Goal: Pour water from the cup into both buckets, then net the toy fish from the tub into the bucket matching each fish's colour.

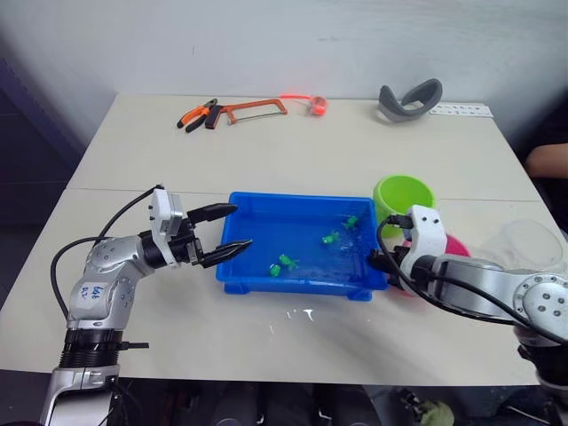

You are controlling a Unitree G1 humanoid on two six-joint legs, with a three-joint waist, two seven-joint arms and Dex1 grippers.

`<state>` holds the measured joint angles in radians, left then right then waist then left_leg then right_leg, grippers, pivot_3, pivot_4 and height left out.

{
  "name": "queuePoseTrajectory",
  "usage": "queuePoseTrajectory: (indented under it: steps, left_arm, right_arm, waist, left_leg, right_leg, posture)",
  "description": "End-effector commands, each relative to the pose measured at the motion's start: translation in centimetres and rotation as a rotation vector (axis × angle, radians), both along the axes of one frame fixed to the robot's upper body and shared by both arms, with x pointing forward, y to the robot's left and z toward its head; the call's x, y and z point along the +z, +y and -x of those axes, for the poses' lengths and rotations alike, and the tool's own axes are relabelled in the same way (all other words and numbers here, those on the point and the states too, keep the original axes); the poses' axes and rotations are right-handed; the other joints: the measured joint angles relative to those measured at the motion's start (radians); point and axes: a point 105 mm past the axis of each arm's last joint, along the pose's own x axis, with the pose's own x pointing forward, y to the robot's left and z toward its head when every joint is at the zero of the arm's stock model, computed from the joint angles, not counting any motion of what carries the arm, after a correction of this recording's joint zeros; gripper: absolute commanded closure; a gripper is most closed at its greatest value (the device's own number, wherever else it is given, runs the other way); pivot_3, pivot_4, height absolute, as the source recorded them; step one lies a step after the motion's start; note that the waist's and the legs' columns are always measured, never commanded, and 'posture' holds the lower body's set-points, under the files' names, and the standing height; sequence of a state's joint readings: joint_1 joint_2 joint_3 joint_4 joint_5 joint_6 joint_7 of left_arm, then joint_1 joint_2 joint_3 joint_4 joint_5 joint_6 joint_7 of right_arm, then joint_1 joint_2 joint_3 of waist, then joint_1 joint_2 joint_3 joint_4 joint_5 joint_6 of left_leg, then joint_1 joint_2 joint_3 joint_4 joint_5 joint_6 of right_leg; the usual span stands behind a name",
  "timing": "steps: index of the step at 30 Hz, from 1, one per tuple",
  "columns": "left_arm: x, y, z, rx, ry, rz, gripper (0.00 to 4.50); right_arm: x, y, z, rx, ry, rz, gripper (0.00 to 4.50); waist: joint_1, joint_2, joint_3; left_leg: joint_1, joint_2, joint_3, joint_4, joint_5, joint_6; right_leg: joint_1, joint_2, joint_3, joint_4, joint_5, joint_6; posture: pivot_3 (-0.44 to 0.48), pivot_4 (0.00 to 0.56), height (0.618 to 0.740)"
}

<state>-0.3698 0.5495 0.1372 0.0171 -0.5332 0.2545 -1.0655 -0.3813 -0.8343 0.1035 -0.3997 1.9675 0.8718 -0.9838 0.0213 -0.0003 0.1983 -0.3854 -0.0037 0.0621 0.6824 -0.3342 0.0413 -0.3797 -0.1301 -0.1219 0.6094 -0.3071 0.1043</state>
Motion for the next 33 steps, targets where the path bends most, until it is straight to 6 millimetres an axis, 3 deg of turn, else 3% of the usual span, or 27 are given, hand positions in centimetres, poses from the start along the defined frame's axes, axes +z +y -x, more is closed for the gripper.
queuePoseTrajectory:
  steps: [1,19,33]
  left_arm:
    - [0.5,-0.1,0.2,-0.012,-0.034,0.005,0.05]
    - [0.3,0.1,0.3,-0.028,-0.028,0.007,0.05]
    - [0.7,-0.4,0.5,-0.096,-0.03,0.011,0.05]
  right_arm:
    - [0.9,0.0,-0.5,-0.038,-0.026,-0.013,4.5]
    - [0.4,-0.4,-0.4,-0.198,0.005,-0.134,4.5]
    - [2.3,-2.2,-0.1,-0.215,-0.081,-0.016,4.5]
  waist:
    - [0.0,0.0,0.0]
    - [-0.001,0.0,0.0]
    - [0.004,0.0,0.0]
  left_leg:
    - [0.0,0.0,0.0,0.0,0.0,0.0]
    - [-0.001,0.0,-0.001,0.0,0.0,0.0]
    - [-0.002,0.0,-0.002,0.0,0.0,0.001]
  right_leg:
    - [0.0,0.0,0.0,0.0,0.0,0.0]
    - [0.0,0.0,-0.001,0.0,0.0,0.0]
    - [-0.001,-0.001,-0.002,-0.001,0.0,0.0]
  posture:
    - [0.0,0.15,0.74]
    - [0.0,0.15,0.74]
    - [0.0,0.15,0.74]
